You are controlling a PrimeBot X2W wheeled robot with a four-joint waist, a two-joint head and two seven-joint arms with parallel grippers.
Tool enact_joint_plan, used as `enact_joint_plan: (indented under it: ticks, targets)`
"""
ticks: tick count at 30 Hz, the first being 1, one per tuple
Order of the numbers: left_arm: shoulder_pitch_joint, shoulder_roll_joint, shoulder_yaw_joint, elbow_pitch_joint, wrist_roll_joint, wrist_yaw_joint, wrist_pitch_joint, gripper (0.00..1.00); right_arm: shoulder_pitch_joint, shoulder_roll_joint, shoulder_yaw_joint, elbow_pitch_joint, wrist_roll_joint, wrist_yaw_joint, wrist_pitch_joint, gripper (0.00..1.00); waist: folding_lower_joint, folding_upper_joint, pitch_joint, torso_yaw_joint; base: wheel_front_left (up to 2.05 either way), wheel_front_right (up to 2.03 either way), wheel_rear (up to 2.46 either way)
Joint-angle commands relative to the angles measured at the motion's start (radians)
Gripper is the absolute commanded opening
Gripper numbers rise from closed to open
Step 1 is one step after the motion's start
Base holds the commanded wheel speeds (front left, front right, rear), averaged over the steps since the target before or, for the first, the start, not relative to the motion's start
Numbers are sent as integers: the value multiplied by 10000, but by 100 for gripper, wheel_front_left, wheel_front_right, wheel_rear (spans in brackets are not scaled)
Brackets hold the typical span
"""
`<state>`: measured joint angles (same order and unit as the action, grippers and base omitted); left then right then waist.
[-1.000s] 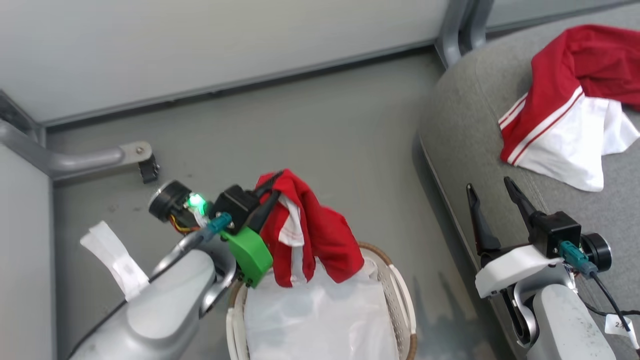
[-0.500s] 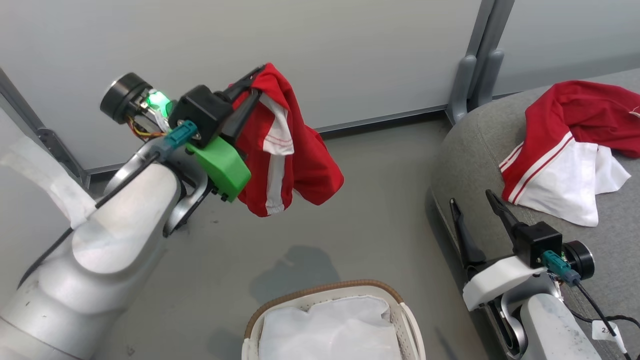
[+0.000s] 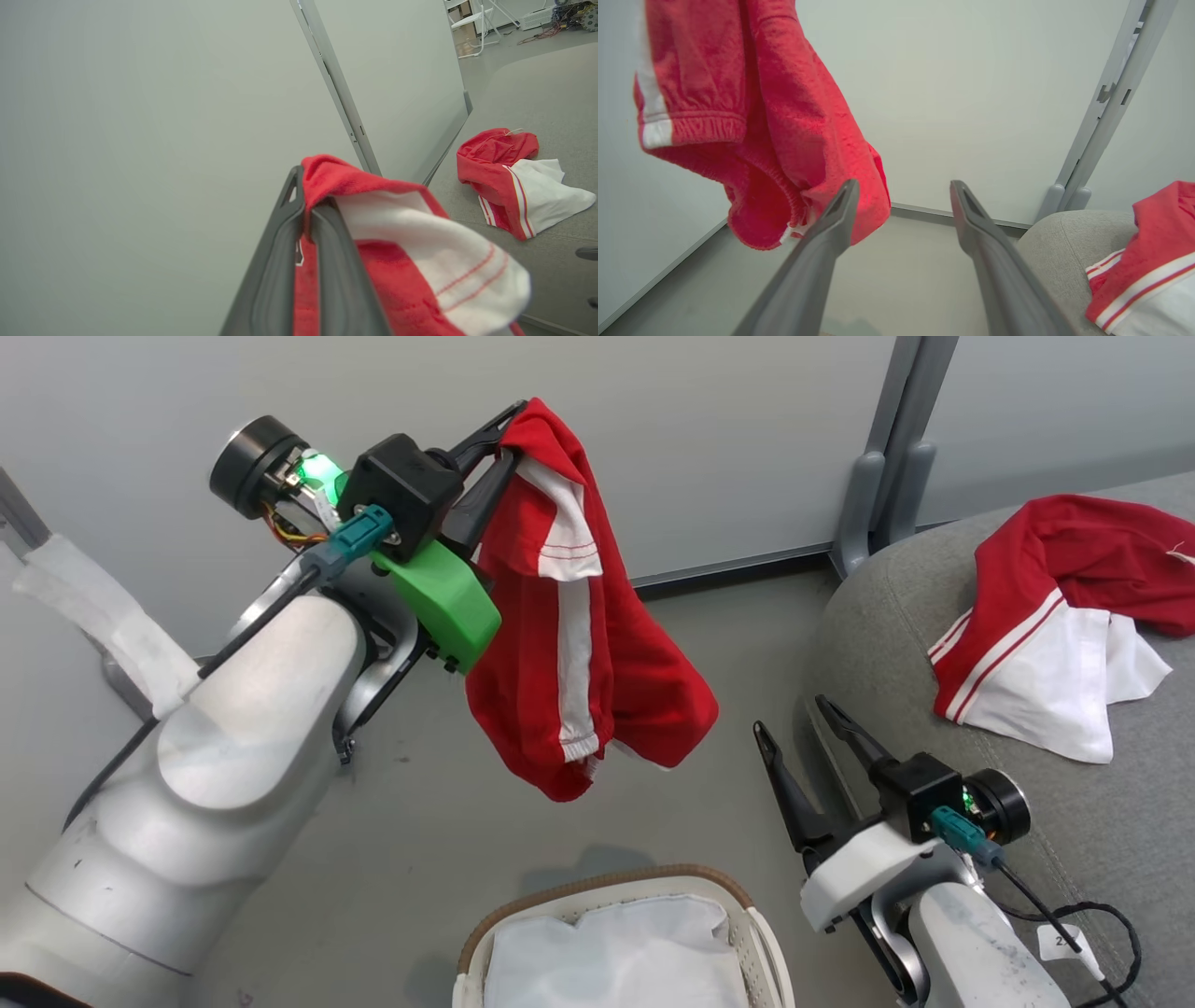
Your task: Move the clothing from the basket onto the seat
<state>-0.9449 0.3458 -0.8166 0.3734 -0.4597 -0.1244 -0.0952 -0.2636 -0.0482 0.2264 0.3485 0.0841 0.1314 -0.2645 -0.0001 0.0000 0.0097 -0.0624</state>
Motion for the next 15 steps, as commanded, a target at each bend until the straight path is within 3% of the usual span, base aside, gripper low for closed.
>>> enact_joint_plan:
  ticks: [1, 15]
  targets:
    - [-195, -76, -73, -38, -77, -41, -46, 0, -165, -43, 53, 109, -37, -13, 1, 100, 1, 0, -12, 49, 0, 0, 0]
    - [-707, -943, -845, -150, -158, -48, -119, 0, -2096, -43, 1145, 1790, -777, -13, -1, 100, 1, 0, -45, 679, 0, 0, 0]
